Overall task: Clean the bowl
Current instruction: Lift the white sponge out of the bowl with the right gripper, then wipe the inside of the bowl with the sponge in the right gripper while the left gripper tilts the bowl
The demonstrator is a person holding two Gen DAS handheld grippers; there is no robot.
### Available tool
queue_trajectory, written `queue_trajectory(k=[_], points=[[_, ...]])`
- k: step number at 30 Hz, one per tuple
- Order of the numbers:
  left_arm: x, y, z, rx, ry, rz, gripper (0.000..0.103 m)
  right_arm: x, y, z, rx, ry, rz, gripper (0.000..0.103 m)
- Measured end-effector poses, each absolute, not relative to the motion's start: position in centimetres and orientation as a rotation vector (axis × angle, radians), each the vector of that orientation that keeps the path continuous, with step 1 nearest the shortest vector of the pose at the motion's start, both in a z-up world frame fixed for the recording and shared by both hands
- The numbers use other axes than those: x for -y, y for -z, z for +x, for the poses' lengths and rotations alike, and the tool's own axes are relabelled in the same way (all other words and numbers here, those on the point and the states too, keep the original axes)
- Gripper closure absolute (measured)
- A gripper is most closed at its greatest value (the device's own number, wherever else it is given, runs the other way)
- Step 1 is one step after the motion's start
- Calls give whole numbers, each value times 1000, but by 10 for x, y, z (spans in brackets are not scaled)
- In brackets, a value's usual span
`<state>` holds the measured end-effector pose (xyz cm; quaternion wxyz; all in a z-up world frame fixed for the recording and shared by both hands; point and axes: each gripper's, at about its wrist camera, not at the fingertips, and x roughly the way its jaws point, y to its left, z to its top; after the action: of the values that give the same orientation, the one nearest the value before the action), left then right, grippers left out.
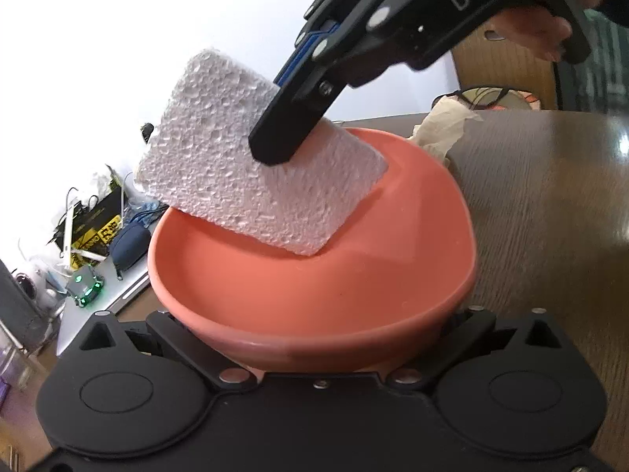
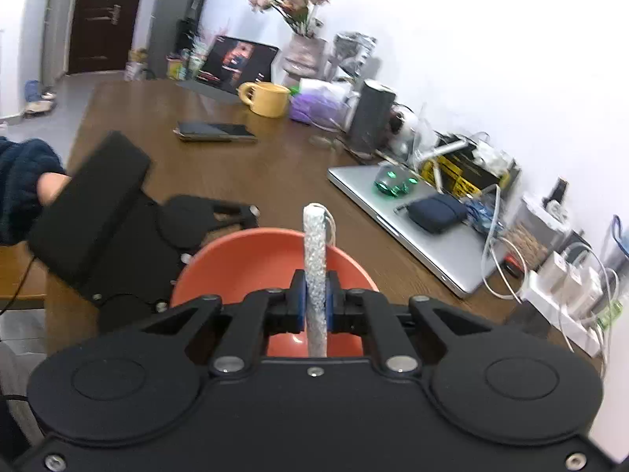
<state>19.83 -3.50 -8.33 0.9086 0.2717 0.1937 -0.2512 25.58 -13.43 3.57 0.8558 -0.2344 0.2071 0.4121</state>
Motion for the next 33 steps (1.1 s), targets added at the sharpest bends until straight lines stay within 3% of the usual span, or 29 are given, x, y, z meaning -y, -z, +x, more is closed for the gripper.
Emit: queue_trajectory(k=[3,7,11,15,25,33], points=[[38,82,196,-389,497,575,2,128,-33,251,-426,-840,-507,93],[47,84,185,-336,463,641,2,115,-29,225,-301,-811,-778,92],[53,85,176,-303,444,679,2,103,-13,184,-136,-781,-1232,92],[56,86,170,-289,439,695,3,102,-4,174,-171,-815,-1385,93],[59,87,158,-278,453,704,2,101,-24,178,-395,-961,-1146,93],[57,90,164,-280,451,705,2,88,-30,183,-328,-846,-1267,93]])
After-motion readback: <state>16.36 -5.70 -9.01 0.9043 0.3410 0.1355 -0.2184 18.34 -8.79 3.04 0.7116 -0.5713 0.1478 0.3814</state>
